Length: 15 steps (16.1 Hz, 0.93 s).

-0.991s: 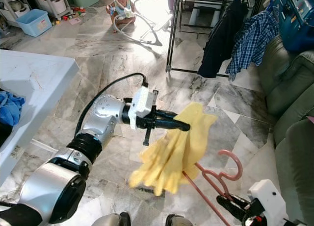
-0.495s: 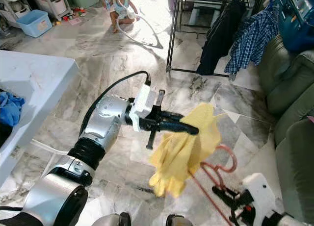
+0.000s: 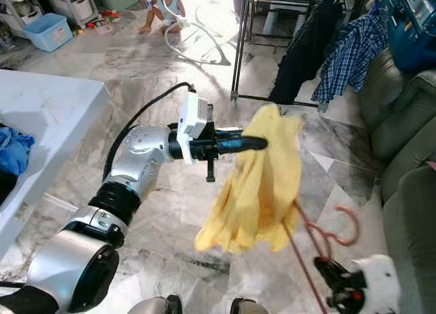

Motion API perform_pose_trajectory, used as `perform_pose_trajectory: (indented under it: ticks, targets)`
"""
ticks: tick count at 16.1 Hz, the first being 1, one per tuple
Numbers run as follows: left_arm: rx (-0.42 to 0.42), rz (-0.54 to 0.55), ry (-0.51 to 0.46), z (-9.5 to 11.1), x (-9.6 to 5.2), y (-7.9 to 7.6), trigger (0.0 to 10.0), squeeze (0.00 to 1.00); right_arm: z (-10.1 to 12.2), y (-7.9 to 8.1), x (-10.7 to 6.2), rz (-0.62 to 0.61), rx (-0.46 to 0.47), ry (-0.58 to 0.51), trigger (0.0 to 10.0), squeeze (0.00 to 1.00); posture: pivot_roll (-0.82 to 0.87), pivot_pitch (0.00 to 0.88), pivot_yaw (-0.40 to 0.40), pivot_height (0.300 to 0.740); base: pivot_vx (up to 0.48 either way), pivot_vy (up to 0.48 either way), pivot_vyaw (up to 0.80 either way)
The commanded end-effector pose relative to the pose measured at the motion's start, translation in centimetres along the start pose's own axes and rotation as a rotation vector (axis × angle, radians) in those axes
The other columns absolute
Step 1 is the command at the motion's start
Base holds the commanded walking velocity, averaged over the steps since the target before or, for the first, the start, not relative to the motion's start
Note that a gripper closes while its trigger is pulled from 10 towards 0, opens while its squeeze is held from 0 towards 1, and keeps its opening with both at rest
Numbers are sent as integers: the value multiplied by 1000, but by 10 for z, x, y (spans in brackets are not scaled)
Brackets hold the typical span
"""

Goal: Hang hanger

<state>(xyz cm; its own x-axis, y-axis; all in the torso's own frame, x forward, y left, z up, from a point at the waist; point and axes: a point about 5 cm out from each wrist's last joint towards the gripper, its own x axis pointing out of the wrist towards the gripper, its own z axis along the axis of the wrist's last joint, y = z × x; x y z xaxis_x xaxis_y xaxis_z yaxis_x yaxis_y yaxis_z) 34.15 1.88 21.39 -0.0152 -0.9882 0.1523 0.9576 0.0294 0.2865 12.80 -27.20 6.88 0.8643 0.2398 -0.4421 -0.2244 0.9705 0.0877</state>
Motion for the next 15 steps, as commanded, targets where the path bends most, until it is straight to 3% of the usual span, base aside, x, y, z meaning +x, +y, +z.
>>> perform_pose_trajectory:
  ticks: [1,6,9,14,15]
  targets:
    - [59,32,-24,11,0,7,10000,0,-8,-5,-10,-63,37,29,10000,0,-90,160,6,740,0,0,0]
    - [46,150,38,-7,-1,8,10000,0,-9,-10,-28,-107,97,3,10000,0,-110,149,1,740,0,0,0]
    - [-7,305,95,-26,-7,8,10000,0,-12,-6,-28,-95,98,20,10000,0,-117,141,-2,740,0,0,0]
    - [8,462,77,-25,-12,16,10000,0,-24,-13,-33,-129,122,88,10000,0,-120,124,-17,740,0,0,0]
    - [-16,478,21,-21,-13,19,10000,0,-29,-19,-37,-161,137,113,10000,0,-119,122,-21,740,0,0,0]
